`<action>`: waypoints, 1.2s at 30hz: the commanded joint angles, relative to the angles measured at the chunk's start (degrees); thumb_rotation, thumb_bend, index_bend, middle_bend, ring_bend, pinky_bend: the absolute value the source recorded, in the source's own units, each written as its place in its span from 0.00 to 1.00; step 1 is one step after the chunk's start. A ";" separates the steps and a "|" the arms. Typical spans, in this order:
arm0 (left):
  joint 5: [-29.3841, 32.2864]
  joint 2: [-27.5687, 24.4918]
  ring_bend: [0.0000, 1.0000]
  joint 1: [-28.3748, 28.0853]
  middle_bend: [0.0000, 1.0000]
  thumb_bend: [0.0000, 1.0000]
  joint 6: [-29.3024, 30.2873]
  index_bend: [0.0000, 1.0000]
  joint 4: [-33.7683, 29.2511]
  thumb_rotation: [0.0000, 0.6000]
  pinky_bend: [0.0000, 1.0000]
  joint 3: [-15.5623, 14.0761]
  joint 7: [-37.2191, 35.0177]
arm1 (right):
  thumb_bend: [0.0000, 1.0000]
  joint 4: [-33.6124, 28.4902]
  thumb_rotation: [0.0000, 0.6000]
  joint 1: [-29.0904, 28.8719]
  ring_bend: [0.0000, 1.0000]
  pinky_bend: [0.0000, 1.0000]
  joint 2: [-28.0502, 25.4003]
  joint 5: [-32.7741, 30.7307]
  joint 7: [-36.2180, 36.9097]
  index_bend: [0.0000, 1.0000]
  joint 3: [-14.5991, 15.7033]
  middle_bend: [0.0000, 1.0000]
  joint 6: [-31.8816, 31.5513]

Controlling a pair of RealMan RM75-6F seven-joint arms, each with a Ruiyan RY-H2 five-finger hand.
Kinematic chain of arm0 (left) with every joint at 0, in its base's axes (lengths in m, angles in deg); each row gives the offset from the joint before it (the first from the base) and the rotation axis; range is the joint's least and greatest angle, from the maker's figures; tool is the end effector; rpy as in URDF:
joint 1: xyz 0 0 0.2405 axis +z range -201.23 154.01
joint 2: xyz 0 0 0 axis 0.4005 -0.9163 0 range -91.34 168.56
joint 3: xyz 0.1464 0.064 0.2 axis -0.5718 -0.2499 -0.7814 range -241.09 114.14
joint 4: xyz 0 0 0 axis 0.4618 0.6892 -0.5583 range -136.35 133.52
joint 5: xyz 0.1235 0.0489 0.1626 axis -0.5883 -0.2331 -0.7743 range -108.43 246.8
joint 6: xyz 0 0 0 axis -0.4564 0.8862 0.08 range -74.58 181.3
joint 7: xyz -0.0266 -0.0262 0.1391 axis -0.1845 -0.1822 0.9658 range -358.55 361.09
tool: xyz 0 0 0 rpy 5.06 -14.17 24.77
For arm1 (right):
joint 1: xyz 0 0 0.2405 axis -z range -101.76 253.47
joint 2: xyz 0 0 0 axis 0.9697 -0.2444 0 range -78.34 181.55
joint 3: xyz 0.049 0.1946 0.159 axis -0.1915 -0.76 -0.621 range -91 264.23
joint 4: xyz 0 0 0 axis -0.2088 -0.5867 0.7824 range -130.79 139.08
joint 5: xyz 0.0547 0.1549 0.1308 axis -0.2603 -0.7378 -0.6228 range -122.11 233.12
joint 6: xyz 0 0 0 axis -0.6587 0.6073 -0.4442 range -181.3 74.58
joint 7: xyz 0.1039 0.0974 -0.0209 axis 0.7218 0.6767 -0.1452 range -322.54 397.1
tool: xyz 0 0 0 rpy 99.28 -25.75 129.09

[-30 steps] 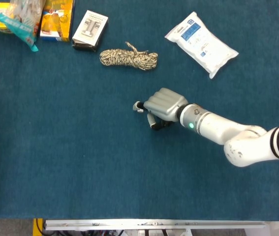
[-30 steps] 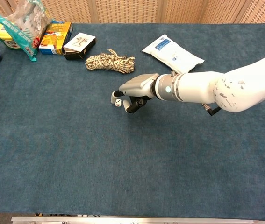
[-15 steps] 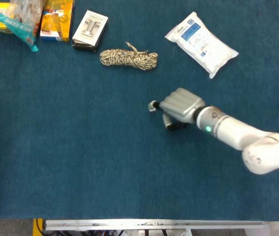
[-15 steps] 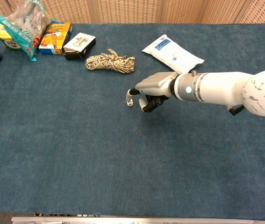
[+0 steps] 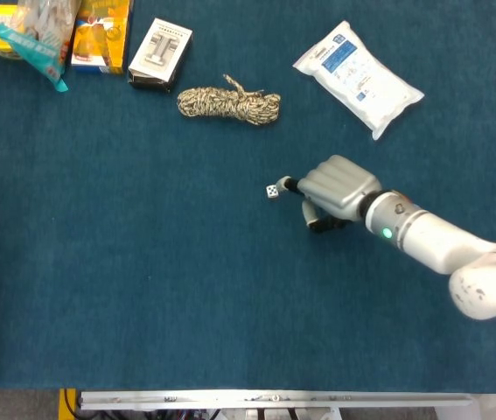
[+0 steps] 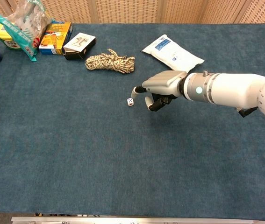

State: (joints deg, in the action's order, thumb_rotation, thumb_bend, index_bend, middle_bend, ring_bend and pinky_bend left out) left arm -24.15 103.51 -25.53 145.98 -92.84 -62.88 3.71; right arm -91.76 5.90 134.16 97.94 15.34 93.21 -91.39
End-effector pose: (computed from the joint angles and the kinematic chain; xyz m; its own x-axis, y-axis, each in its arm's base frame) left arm -0.3000 0.1558 0.1609 0.4347 -0.0732 0.8976 0.8939 -0.0859 -0.4399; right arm -0.0923 -0.3161 -0.0525 0.6783 -0.5495 0.4878 -0.7226 -0.6193 0.3072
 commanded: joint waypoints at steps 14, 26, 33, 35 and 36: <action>0.42 -0.07 0.08 0.36 0.12 0.26 0.30 0.07 0.98 1.00 0.01 0.06 -1.15 | 0.77 5.96 0.50 -1.70 1.00 1.00 4.80 -1.98 -0.35 0.18 -1.42 1.00 3.88; 0.15 0.14 0.08 0.04 0.12 0.26 -0.07 0.07 1.06 1.00 0.01 0.10 -0.87 | 0.77 2.65 0.50 -0.82 1.00 1.00 2.24 -3.15 -2.21 0.18 0.73 1.00 0.64; -0.13 0.23 0.08 -0.43 0.12 0.26 -0.64 0.07 0.67 1.00 0.01 0.14 0.28 | 0.77 0.02 0.50 1.64 1.00 1.00 -0.81 -2.39 -1.82 0.18 1.95 1.00 -1.92; -0.20 0.24 0.08 -0.53 0.12 0.26 -0.63 0.07 0.45 1.00 0.01 0.23 0.34 | 0.77 -1.14 0.50 2.97 1.00 1.00 -1.95 -0.41 -0.78 0.18 1.51 1.00 -3.34; -0.22 0.22 0.08 -0.58 0.12 0.27 -0.59 0.07 0.31 1.00 0.01 0.28 0.35 | 0.76 -2.17 0.50 4.08 1.00 1.00 -3.00 1.43 0.07 0.18 1.16 1.00 -4.65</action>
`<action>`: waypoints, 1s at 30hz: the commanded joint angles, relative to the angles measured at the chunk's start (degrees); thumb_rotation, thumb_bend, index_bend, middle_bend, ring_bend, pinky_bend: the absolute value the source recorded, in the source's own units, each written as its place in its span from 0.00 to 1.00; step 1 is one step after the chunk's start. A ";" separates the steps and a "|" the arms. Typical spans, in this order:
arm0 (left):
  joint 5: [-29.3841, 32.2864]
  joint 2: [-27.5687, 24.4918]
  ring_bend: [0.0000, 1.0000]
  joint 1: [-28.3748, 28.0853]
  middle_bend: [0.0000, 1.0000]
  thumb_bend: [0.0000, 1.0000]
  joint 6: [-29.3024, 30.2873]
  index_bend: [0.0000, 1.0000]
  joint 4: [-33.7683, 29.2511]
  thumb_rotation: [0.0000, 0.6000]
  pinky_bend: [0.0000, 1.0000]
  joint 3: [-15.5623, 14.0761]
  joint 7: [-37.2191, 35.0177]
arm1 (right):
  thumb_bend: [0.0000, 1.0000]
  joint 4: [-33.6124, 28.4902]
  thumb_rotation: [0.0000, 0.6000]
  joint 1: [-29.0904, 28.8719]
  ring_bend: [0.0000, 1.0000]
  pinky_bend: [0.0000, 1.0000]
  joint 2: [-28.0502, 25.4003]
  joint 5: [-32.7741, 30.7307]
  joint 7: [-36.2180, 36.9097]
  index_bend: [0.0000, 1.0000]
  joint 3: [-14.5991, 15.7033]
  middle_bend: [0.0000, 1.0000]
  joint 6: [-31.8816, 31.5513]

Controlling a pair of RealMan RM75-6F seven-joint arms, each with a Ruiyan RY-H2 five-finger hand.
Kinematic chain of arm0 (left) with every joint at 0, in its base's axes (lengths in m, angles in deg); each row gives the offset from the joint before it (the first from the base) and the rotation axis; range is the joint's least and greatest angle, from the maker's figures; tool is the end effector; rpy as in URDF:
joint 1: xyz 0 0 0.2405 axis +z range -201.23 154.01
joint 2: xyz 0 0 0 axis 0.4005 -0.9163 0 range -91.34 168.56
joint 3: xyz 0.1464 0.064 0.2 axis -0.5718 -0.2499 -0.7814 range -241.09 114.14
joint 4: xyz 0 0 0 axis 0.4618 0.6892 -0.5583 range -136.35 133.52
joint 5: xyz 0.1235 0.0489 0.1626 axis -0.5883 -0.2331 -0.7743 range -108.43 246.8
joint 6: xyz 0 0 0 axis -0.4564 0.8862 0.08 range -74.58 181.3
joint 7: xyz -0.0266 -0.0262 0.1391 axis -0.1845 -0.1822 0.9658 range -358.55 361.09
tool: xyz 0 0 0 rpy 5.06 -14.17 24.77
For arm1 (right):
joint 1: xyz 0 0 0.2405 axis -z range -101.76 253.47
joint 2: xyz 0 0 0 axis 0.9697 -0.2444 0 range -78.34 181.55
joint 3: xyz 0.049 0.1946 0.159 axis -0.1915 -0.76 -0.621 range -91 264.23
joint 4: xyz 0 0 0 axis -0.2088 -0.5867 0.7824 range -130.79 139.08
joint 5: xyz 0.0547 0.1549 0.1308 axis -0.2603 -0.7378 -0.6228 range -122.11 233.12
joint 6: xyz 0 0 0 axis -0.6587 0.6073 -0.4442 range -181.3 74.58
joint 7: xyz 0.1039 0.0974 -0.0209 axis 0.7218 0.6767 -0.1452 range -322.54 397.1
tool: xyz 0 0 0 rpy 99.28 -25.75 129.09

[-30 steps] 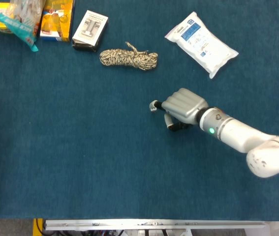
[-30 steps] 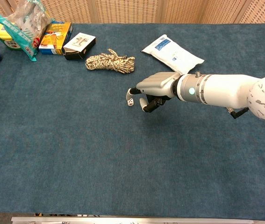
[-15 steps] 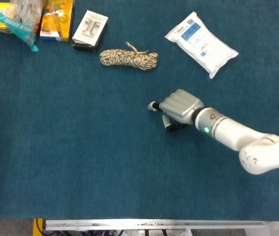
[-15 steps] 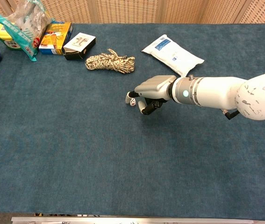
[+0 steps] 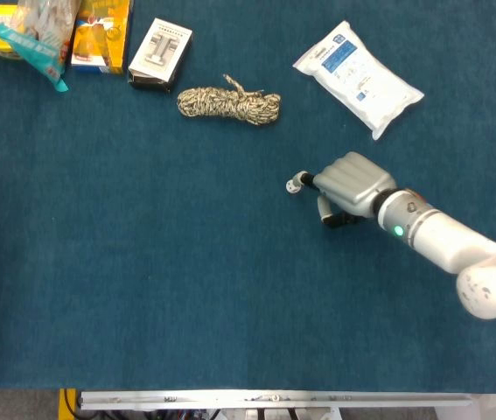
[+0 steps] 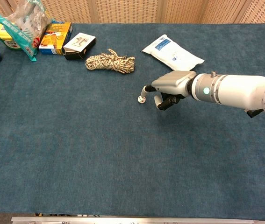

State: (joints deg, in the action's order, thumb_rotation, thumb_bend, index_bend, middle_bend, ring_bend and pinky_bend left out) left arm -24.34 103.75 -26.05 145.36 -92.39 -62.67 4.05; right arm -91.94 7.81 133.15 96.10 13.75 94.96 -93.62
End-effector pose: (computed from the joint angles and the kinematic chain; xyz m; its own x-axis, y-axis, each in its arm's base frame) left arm -0.2997 0.1594 0.1590 0.4435 -0.0709 0.8935 0.8884 -0.0971 -0.4487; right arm -0.1147 -0.3180 -0.0438 0.6727 -0.5558 0.4884 -0.7357 -0.5726 0.3617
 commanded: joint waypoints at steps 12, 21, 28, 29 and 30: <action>0.52 -0.02 0.08 -0.68 0.12 0.26 -0.87 0.07 0.21 1.00 0.01 0.38 0.10 | 0.66 -9.36 0.50 18.90 1.00 1.00 -13.51 18.76 4.83 0.18 1.17 0.99 -24.43; 0.94 0.33 0.08 -0.81 0.12 0.26 -1.05 0.07 0.99 1.00 0.01 0.50 -0.06 | 0.60 -8.81 0.60 32.50 0.64 0.76 -17.91 21.16 1.18 0.18 3.33 0.63 -39.90; 1.08 0.96 0.08 -0.63 0.12 0.26 -0.94 0.07 1.21 1.00 0.01 0.36 1.04 | 0.36 -6.35 0.60 41.75 0.40 0.52 -18.48 23.59 3.36 0.15 3.05 0.42 -48.23; 1.09 0.99 0.08 -0.63 0.12 0.26 -0.95 0.07 1.13 1.00 0.01 0.34 1.23 | 0.35 -5.84 0.59 42.85 0.39 0.51 -18.40 24.28 3.90 0.15 2.91 0.41 -49.26; 1.04 1.03 0.08 -0.61 0.12 0.27 -0.92 0.07 1.04 1.00 0.01 0.31 1.52 | 0.34 -5.25 0.59 44.22 0.38 0.51 -18.30 25.16 4.30 0.15 2.76 0.40 -50.50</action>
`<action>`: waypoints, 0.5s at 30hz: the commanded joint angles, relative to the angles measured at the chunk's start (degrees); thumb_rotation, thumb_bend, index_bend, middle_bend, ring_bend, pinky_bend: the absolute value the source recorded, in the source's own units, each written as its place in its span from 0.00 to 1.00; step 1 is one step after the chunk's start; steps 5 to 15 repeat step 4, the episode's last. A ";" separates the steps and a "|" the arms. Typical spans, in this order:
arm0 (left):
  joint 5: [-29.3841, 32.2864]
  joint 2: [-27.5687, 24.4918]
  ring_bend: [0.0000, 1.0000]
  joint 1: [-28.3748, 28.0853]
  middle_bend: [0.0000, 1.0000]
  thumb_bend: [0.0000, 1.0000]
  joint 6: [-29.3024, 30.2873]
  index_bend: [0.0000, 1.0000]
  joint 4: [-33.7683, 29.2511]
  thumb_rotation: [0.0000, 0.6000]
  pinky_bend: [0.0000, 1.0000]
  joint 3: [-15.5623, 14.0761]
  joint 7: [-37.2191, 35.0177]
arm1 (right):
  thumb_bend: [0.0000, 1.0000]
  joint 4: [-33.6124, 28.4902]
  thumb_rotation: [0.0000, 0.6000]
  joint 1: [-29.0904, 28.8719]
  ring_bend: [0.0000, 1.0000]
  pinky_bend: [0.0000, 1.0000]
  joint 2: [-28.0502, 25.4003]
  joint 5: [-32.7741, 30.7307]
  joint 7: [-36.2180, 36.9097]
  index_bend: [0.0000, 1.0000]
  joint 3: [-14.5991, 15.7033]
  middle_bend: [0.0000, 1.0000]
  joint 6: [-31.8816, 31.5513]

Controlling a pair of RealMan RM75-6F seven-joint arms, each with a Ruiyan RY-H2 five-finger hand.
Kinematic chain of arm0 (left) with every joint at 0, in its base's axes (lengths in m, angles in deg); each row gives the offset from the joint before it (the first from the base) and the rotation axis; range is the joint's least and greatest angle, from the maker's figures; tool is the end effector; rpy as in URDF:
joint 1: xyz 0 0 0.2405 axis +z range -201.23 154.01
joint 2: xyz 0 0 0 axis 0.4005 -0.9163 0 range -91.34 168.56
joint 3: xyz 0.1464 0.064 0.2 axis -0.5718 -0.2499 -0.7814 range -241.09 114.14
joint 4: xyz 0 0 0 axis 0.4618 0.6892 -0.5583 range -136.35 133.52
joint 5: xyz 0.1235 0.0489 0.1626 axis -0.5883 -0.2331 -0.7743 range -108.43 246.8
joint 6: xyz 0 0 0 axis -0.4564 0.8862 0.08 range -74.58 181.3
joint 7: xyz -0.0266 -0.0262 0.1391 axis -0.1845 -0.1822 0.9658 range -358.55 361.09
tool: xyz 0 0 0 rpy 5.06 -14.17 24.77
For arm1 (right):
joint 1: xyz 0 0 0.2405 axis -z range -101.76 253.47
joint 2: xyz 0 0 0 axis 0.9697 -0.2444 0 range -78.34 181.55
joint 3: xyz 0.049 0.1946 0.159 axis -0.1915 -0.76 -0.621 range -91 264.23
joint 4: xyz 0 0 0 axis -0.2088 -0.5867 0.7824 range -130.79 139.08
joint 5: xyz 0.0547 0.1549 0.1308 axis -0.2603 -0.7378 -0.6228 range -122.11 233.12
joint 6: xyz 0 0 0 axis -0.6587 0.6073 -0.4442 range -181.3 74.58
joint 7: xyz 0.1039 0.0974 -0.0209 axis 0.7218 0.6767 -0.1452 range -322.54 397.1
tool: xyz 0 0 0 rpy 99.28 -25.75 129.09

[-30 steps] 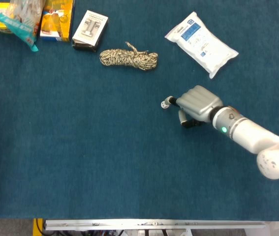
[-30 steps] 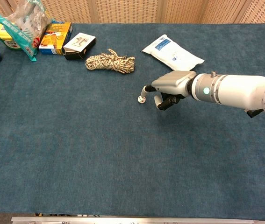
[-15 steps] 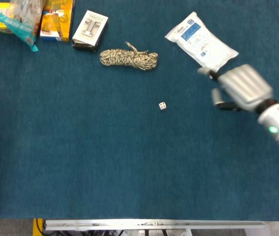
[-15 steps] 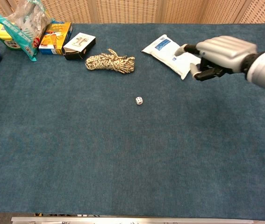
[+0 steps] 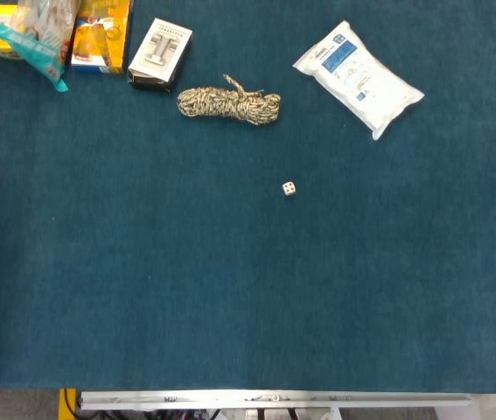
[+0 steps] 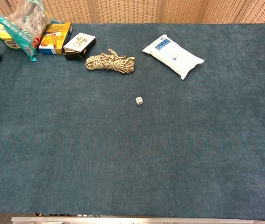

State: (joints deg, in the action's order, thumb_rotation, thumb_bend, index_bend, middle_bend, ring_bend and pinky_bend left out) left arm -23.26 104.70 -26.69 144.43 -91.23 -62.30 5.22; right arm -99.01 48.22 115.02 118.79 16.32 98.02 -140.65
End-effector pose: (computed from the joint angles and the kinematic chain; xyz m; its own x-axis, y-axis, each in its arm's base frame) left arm -0.3033 0.1646 0.1553 0.4660 -0.0672 0.8822 0.8781 -0.0870 -0.4705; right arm -0.2738 -0.2349 0.1405 0.6074 -0.1217 0.7850 -0.7910 -0.0012 0.6118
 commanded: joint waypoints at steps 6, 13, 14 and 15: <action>-0.28 0.09 0.08 0.10 0.12 0.26 0.15 0.07 -0.56 1.00 0.01 -0.21 0.85 | 0.32 2.58 0.58 7.28 0.38 0.50 0.05 5.45 2.55 0.15 -0.65 0.40 -5.96; -0.28 0.09 0.08 0.10 0.12 0.26 0.15 0.07 -0.56 1.00 0.01 -0.21 0.85 | 0.32 2.58 0.58 7.28 0.38 0.50 0.05 5.45 2.55 0.15 -0.65 0.40 -5.96; -0.28 0.09 0.08 0.10 0.12 0.26 0.15 0.07 -0.56 1.00 0.01 -0.21 0.85 | 0.32 2.58 0.58 7.28 0.38 0.50 0.05 5.45 2.55 0.15 -0.65 0.40 -5.96; -0.28 0.09 0.08 0.10 0.12 0.26 0.15 0.07 -0.56 1.00 0.01 -0.21 0.85 | 0.32 2.58 0.58 7.28 0.38 0.50 0.05 5.45 2.55 0.15 -0.65 0.40 -5.96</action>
